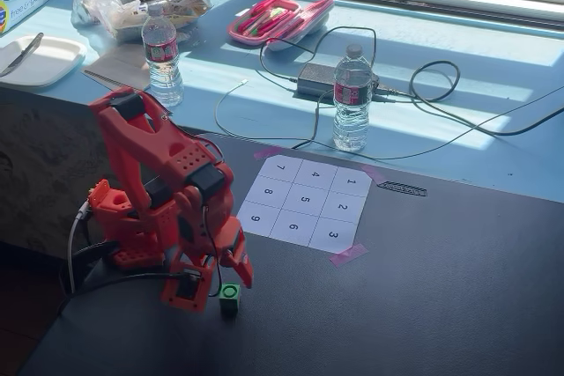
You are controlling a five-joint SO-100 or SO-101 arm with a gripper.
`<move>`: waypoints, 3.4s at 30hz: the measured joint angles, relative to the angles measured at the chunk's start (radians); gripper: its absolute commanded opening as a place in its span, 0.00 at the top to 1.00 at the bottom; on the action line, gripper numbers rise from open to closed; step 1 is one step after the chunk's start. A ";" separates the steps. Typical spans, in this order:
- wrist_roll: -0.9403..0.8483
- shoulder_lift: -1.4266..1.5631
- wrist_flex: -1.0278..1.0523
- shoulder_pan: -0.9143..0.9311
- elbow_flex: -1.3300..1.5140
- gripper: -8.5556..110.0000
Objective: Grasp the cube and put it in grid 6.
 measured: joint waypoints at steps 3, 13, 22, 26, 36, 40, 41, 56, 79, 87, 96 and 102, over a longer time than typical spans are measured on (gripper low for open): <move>-0.003 -0.083 -0.025 0.023 -0.043 0.65; -0.009 -0.167 -0.080 0.025 -0.051 0.69; -0.009 -0.167 -0.107 0.015 -0.041 0.77; -0.009 -0.167 -0.129 0.009 -0.028 0.85; -0.008 -0.163 -0.152 -0.002 -0.006 0.93; 0.025 -0.133 -0.100 -0.043 -0.021 0.93; 0.032 -0.127 -0.075 -0.054 -0.041 0.93; 0.245 -0.215 0.311 -0.407 -0.583 0.93; 0.459 -0.532 0.281 -0.881 -0.756 0.93; 0.465 -0.614 0.212 -0.884 -0.756 0.93; 0.474 -0.695 0.160 -0.902 -0.756 0.93; 0.483 -0.707 0.144 -0.930 -0.756 0.93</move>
